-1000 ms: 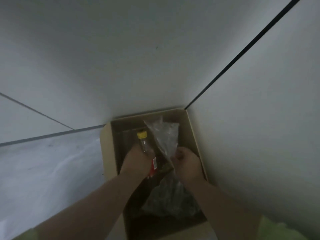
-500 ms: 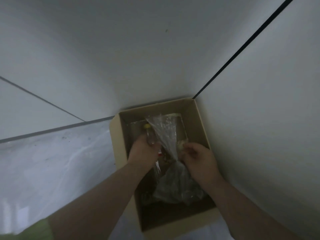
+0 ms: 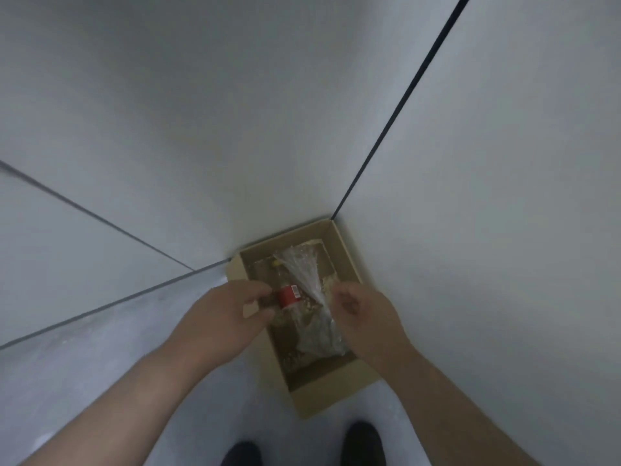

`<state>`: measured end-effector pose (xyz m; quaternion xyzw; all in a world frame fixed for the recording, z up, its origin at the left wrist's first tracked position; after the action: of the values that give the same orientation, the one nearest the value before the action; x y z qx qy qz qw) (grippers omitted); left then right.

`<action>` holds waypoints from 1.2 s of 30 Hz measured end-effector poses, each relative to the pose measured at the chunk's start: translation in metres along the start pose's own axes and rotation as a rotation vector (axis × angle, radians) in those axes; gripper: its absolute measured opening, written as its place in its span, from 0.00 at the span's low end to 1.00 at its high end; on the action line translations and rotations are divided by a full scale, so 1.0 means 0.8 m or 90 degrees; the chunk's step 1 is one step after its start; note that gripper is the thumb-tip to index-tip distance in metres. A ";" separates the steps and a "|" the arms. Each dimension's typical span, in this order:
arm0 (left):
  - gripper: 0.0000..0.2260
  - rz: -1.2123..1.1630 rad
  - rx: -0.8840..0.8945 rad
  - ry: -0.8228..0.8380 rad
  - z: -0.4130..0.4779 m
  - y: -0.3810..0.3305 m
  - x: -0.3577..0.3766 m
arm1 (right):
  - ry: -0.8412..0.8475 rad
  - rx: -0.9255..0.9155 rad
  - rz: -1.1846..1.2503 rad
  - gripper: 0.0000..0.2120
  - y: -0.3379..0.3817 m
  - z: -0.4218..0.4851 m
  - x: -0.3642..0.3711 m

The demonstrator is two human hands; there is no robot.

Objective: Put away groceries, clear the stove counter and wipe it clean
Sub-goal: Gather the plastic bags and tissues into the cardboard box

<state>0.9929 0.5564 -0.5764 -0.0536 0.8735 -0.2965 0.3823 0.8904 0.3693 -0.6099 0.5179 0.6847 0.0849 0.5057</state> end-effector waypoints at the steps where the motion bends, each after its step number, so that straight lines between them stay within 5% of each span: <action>1: 0.18 0.017 0.019 0.000 -0.016 -0.013 -0.019 | 0.002 0.004 0.005 0.07 0.016 -0.018 -0.012; 12: 0.08 -0.021 0.139 0.024 -0.195 -0.159 -0.175 | -0.121 0.054 0.114 0.09 0.166 -0.233 -0.171; 16: 0.16 -0.040 0.194 0.015 -0.264 -0.213 -0.223 | -0.157 0.067 0.150 0.07 0.211 -0.321 -0.224; 21: 0.14 0.007 0.246 0.051 -0.357 -0.290 -0.274 | -0.215 0.050 0.149 0.12 0.257 -0.458 -0.306; 29: 0.11 -0.014 0.342 0.074 -0.494 -0.410 -0.290 | -0.378 0.086 0.186 0.10 0.240 -0.682 -0.407; 36: 0.13 0.019 0.496 0.134 -0.651 -0.514 -0.204 | -0.547 0.095 0.218 0.14 0.172 -0.894 -0.448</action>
<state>0.6883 0.5205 0.0345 0.1386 0.7307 -0.6041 0.2863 0.4005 0.4372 0.0339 0.6463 0.3222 -0.1048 0.6837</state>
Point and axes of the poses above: each hand's wrist, its own z-axis towards the middle knuckle, its own x-axis out of the palm, y = z × x, the point moved 5 cm from there along z, towards the middle knuckle, and after that the axes turned 1 degree about x, right-handed, at the moved point
